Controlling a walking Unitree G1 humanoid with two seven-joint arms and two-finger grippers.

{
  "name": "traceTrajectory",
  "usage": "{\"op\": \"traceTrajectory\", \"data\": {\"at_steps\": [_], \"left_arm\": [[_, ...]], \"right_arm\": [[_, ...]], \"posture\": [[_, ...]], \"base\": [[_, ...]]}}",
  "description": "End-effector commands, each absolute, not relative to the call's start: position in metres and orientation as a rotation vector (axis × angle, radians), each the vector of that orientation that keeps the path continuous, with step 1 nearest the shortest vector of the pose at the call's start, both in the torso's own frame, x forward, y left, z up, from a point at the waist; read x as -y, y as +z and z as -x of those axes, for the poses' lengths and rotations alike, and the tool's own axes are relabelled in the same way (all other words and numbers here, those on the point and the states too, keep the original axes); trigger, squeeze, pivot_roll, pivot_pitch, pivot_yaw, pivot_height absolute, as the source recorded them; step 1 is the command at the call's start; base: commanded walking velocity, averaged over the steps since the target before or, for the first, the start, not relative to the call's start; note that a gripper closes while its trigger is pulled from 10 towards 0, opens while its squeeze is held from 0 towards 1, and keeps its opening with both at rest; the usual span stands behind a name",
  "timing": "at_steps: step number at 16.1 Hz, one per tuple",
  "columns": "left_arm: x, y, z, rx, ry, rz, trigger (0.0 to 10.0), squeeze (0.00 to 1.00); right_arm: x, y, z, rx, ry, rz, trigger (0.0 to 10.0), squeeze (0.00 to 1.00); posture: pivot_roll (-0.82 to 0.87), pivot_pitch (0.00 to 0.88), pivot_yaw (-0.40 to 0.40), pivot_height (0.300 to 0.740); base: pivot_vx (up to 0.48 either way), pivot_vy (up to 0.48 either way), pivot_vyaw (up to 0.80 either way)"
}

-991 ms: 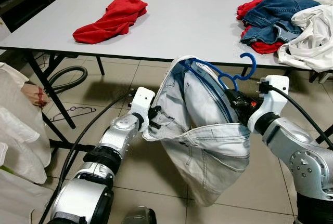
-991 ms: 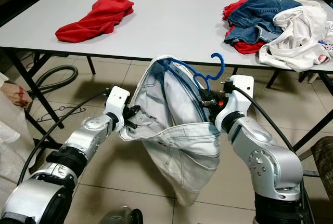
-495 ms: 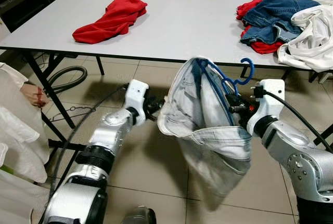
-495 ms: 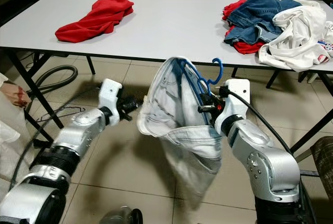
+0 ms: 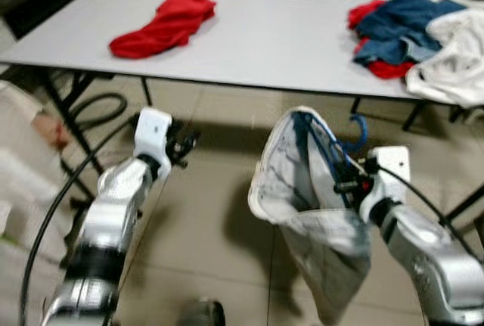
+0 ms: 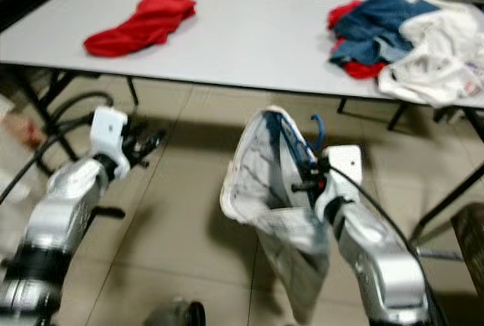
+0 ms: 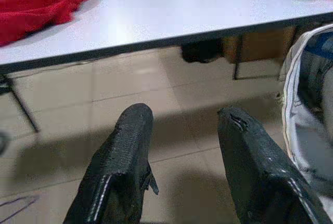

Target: Hang hanger

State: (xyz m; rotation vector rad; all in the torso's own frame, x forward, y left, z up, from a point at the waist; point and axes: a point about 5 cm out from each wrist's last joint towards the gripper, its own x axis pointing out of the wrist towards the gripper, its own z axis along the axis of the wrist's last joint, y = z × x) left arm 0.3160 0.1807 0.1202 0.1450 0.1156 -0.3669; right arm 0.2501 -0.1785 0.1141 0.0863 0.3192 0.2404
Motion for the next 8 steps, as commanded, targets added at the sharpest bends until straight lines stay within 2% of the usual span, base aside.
{"op": "traceTrajectory", "data": {"at_steps": [1,4,8], "left_arm": [[-0.178,0.128,-0.312,-0.071,-0.354,-0.172,10.0,0.0],[-0.178,0.129,-0.3,-0.054,-0.298,-0.143,10.0,0.0],[-0.173,0.122,-0.287,-0.08,-0.26,-0.15,10.0,0.0]], "right_arm": [[0.171,0.128,-0.249,-0.222,0.321,-0.118,10.0,0.0],[0.165,0.129,-0.243,-0.184,0.422,-0.157,10.0,0.0],[0.172,0.127,-0.249,-0.154,0.381,-0.139,10.0,0.0]], "posture": [[0.0,0.0,0.041,0.74],[0.0,0.0,0.033,0.74],[0.01,0.0,0.022,0.74]], "base": [[0.0,0.0,0.8],[0.0,0.0,0.8],[0.0,0.0,0.8]]}}
